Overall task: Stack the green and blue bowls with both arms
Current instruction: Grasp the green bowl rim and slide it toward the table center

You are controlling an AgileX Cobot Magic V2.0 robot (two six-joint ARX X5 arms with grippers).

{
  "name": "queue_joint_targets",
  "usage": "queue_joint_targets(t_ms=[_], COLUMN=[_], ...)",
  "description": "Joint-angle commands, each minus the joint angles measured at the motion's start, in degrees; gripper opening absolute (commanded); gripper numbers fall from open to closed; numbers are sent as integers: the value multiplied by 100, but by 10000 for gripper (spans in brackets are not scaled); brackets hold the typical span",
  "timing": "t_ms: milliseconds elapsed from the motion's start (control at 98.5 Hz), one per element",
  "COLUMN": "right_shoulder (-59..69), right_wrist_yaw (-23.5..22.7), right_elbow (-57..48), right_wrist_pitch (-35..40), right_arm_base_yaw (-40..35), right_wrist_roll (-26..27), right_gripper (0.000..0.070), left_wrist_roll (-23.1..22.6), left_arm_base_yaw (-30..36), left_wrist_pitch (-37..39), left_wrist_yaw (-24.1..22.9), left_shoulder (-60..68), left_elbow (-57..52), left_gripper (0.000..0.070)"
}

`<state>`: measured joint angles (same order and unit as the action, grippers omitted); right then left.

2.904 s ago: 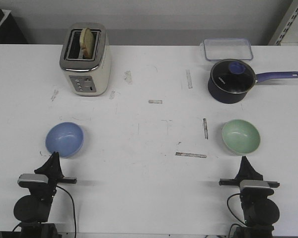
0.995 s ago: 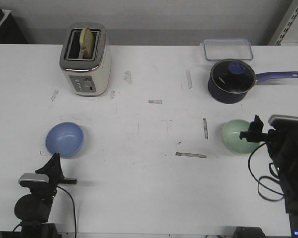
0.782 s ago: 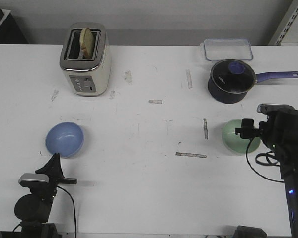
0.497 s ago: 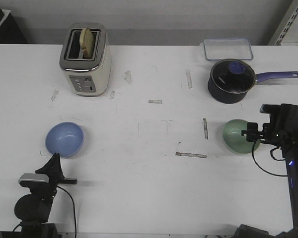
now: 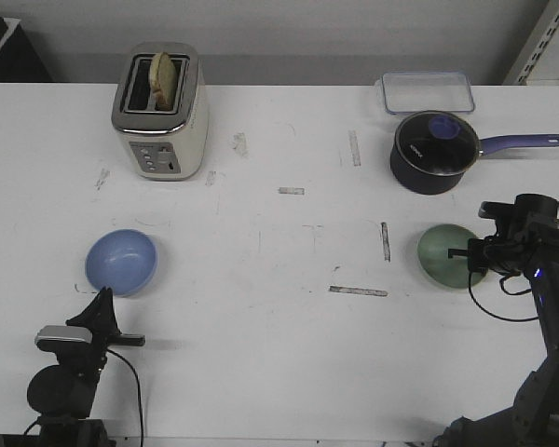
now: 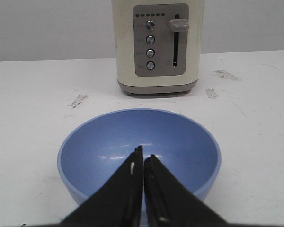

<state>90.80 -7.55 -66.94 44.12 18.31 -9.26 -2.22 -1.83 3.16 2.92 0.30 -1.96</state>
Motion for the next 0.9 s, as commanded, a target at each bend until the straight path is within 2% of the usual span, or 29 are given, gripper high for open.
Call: queue_joint_targets(t_ms=[0, 213, 426, 518, 680, 893], right_shoulder=[61, -212, -817, -1032, -1123, -702], right_wrist_yaw=[2, -76, -848, -1049, -1069, -975], right_elbow=[-90, -181, -619, -822, -966, -964], right_wrist_pitch=[-61, -52, 28, -4, -122, -127], right_arm_base_yaw=[2, -2, -442, -979, -2369, -4140], right_wrist_roll=[-72, -57, 461, 785, 1237, 1248], right_gripper=[1, 1, 1, 1, 0, 1], left_wrist_roll=[11, 11, 11, 11, 11, 11], left_arm_base_yaw=[-9, -9, -9, -9, -9, -9], left_wrist_pitch=[83, 81, 81, 81, 81, 83], left_wrist_yaw=[-11, -11, -11, -11, -11, -11], left_shoulder=[-11, -11, -11, -11, -11, -11], left_elbow=[122, 122, 122, 122, 122, 122], left_gripper=[2, 2, 2, 2, 2, 2])
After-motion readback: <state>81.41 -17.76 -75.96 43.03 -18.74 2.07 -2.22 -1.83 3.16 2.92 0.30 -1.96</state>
